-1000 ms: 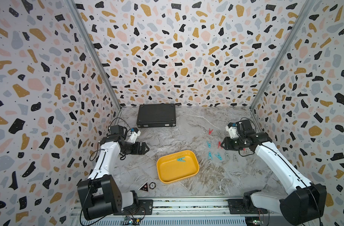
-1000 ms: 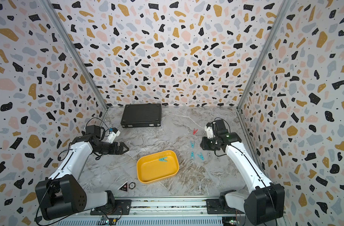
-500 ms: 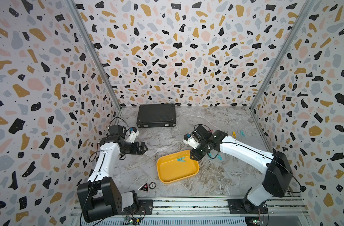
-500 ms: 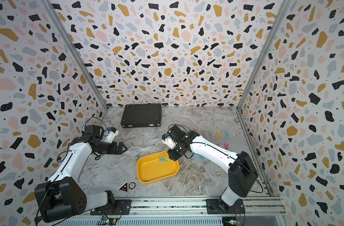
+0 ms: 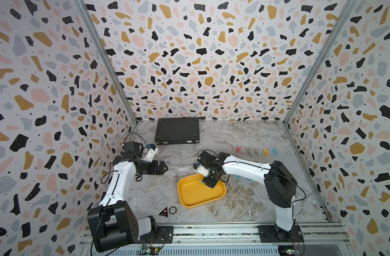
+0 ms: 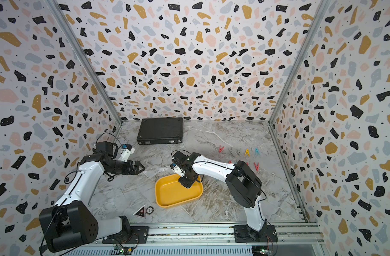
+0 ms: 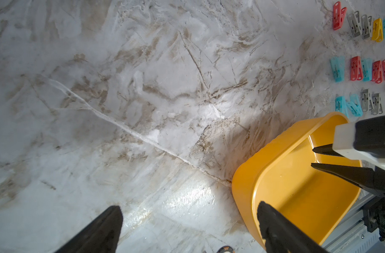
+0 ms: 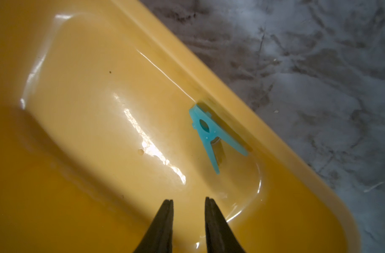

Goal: Take the clothespins out of the storage box
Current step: Pick up the clothespin from the storage box.

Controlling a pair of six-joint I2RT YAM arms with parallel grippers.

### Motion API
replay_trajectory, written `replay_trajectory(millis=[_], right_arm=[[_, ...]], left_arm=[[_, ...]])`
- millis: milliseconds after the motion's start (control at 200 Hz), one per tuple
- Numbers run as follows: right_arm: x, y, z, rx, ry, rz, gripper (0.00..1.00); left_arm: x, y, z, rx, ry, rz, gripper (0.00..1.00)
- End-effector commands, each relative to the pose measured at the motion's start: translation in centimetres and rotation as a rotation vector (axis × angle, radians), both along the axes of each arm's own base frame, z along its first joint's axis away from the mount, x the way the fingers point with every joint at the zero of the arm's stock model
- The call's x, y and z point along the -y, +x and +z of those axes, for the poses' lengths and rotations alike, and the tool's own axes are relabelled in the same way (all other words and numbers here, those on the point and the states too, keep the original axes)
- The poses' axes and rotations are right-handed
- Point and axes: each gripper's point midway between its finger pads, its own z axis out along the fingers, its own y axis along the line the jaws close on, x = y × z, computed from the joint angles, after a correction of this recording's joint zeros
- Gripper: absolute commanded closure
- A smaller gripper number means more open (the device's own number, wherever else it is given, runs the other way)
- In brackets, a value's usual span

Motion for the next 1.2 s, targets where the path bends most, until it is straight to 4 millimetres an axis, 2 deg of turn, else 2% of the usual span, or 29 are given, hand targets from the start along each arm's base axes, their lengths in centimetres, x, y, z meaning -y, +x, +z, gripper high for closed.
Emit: replay_trajectory(millis=[0,240,681,921,1191], right_arm=[[-0.6,1.2,1.1,0.05,0.016,0.009,0.69],[-1.3,1.7,-0.3,0.051,0.012,0.018,0.68],[-1.9,1.3,-2.5,0.017,0.015,0.022,0.69],[-1.9,1.0,-2.6,0.016,0.013,0.027,0.83],[-2.4,0.1,-0.2,0.049,0.055,0.071,0.99]], left_arm=[[0.3,-0.1,0.5,0.024,-0.005,-0.016,0.0],[0.4,-0.1,0.5,0.027,-0.004,-0.018,0.0],[0.3,-0.1,0.5,0.029,0.0,-0.016,0.0],[0.3,-0.1,0.4,0.028,0.0,-0.017,0.0],[0.3,0.0,0.4,0.027,-0.002,-0.017,0.0]])
